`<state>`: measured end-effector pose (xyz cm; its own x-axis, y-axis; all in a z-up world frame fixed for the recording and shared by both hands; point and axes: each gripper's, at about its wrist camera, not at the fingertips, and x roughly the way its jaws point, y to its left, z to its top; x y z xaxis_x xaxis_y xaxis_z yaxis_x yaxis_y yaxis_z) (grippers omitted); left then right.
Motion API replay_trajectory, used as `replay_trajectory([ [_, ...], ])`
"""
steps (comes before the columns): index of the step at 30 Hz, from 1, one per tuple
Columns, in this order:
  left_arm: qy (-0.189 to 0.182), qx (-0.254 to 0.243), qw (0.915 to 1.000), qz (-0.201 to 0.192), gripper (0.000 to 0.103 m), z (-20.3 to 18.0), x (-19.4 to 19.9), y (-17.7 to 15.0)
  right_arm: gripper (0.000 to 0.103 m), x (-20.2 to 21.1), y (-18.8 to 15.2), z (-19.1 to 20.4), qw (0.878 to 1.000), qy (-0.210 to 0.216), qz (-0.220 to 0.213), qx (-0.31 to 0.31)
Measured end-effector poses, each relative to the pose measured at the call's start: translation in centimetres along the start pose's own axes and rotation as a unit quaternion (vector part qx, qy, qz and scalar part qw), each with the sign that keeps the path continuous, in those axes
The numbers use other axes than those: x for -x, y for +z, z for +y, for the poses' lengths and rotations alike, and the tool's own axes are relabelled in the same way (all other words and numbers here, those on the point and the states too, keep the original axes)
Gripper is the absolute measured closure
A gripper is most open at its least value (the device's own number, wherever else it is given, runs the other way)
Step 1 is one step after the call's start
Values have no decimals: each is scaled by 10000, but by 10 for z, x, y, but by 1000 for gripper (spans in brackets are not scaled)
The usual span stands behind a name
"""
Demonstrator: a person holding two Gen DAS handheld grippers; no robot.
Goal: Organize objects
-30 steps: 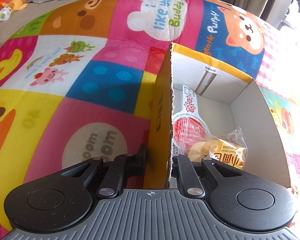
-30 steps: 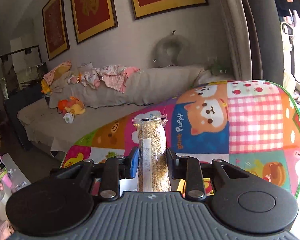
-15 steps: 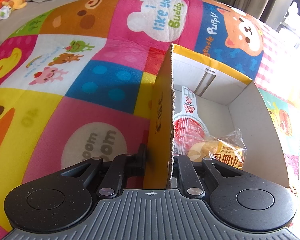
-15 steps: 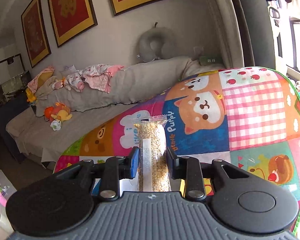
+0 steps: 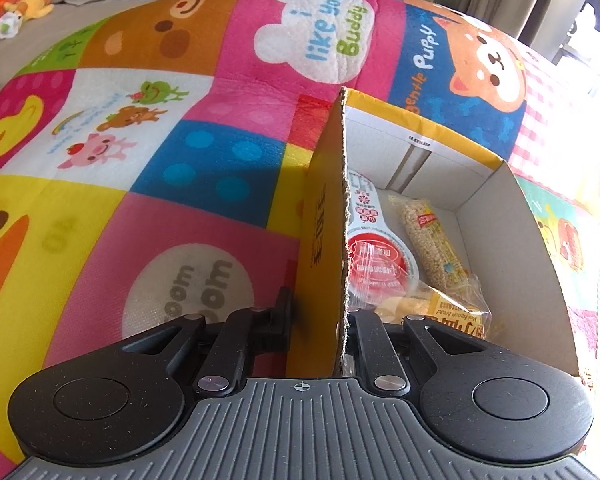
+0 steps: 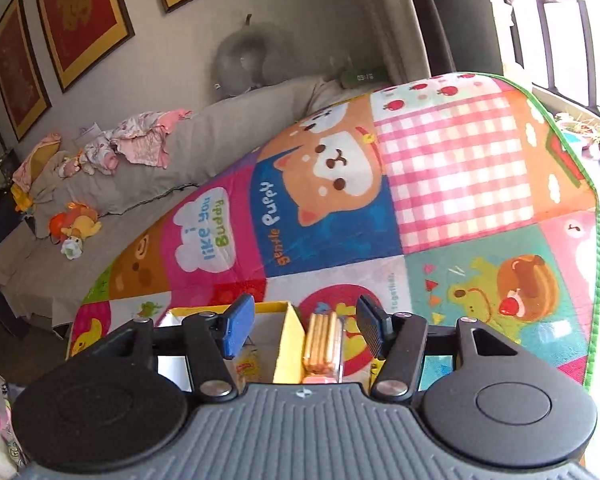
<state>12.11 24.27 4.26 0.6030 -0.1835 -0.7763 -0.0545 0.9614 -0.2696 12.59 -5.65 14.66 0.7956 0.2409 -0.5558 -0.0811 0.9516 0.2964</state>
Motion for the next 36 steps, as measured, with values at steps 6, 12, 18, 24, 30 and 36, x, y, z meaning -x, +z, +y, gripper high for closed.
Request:
replay_trajectory([
  [6, 26, -29, 10000, 3, 89, -1, 0, 0, 46, -28, -13, -22, 9979, 203, 614, -75],
  [12, 10, -64, 10000, 20, 89, -1, 0, 0, 49, -84, -16, -36, 9896, 626, 1219, -444],
  [18, 16, -79, 10000, 39, 89, -1, 0, 1, 54, -147, -5, -53, 9830, 433, 1576, -838],
  [24, 130, -158, 9998, 57, 89, -6, -1, 2, 63, -197, 18, -54, 9819, 303, 1626, -920],
  [30, 141, -95, 9998, 71, 89, -5, -1, 2, 76, -234, 25, -39, 9781, 242, 2015, -460],
  [36, 41, -47, 9999, 82, 89, -4, -1, 2, 76, -210, 12, -50, 9730, 504, 2253, -45],
])
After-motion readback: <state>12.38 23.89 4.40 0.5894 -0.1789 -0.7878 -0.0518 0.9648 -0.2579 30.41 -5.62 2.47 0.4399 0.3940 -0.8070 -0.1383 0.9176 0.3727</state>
